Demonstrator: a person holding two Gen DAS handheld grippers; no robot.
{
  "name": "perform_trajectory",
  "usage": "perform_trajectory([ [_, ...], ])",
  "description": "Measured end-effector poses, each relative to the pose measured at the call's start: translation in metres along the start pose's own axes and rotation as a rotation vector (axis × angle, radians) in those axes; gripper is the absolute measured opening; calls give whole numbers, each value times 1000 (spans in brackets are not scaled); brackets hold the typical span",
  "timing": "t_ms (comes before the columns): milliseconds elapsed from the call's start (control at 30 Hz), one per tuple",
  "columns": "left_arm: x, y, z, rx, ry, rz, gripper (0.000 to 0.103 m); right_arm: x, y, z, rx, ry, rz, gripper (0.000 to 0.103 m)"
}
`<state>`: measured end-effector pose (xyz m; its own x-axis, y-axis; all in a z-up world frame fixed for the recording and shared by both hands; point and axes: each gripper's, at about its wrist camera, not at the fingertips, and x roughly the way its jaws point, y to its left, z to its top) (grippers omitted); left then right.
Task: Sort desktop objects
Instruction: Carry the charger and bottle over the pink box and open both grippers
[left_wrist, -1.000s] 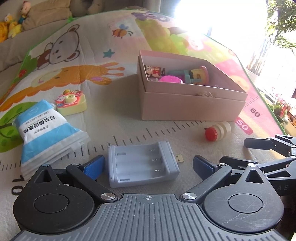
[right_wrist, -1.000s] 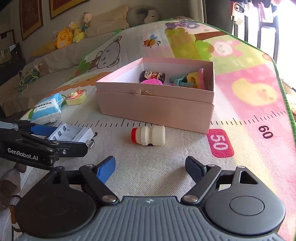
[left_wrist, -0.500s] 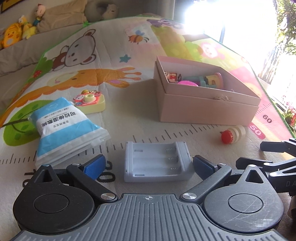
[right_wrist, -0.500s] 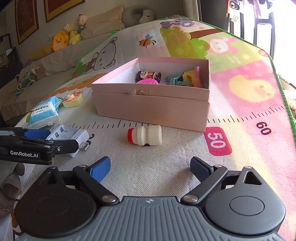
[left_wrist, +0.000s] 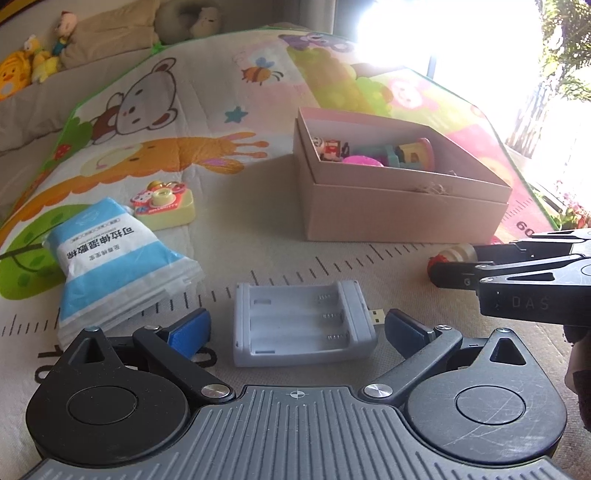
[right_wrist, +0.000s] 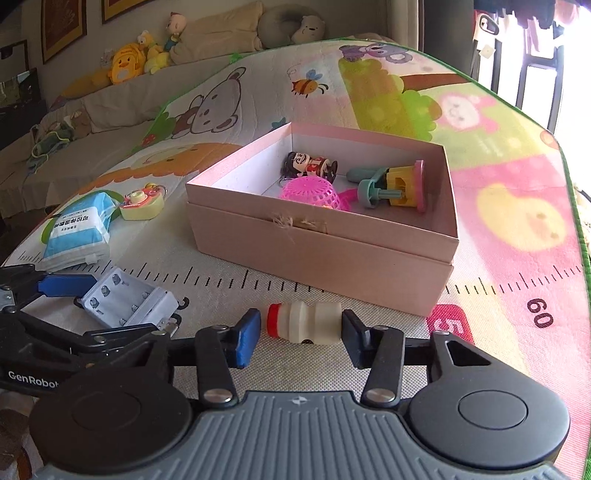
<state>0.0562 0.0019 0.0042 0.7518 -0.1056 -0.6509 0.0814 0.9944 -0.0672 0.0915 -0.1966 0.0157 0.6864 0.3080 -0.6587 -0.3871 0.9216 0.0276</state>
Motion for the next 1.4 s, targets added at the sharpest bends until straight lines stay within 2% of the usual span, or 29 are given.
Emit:
perform_trajectory([
  [167, -1, 0, 4, 12, -4, 6, 83, -13, 0, -1, -14, 3, 30, 43],
  [300, -19, -3, 6, 67, -22, 13, 82, -44, -6, -6, -21, 15, 80, 43],
  [367, -38, -7, 12, 96, -52, -14, 80, -69, -10, -6, -31, -2, 100, 43],
  [400, -51, -10, 19, 112, -82, -29, 66, -83, -12, -5, -39, -19, 105, 43],
  [433, -63, -13, 28, 130, -107, -47, 38, -98, -14, -2, -47, -45, 107, 43],
  [467, -73, -15, 39, 136, -138, -61, 34, -113, -17, 2, -52, -77, 104, 43],
  [533, -96, -22, 65, 161, -239, -82, 35, -147, -26, 20, -45, -169, 89, 43],
  [600, -110, -32, 84, 204, -329, -60, 35, -174, -34, 38, -34, -261, 82, 43],
  [667, -115, -39, 100, 209, -381, -45, 39, -192, -39, 50, -31, -342, 43, 43],
  [700, -114, -39, 104, 198, -385, -62, 44, -199, -40, 54, -32, -371, 27, 43],
  [767, -112, -38, 102, 194, -381, -89, 68, -202, -42, 55, -30, -381, 36, 43],
  [867, -100, -38, 79, 261, -317, -110, 86, -189, -39, 42, -40, -326, 59, 43],
  [933, -86, -38, 55, 338, -236, -112, 95, -173, -37, 29, -36, -268, 80, 43],
  [1000, -71, -34, 33, 373, -154, -98, 96, -153, -34, 15, -23, -203, 98, 43],
  [1133, -44, -22, 6, 316, -35, -87, 96, -105, -26, -21, 11, -70, 94, 43],
  [1300, -26, -4, -3, 225, -19, -119, 99, -74, -21, -47, 48, 6, 89, 43],
  [1400, -18, 2, -3, 179, -13, -175, 99, -66, -23, -52, 73, 19, 88, 44],
])
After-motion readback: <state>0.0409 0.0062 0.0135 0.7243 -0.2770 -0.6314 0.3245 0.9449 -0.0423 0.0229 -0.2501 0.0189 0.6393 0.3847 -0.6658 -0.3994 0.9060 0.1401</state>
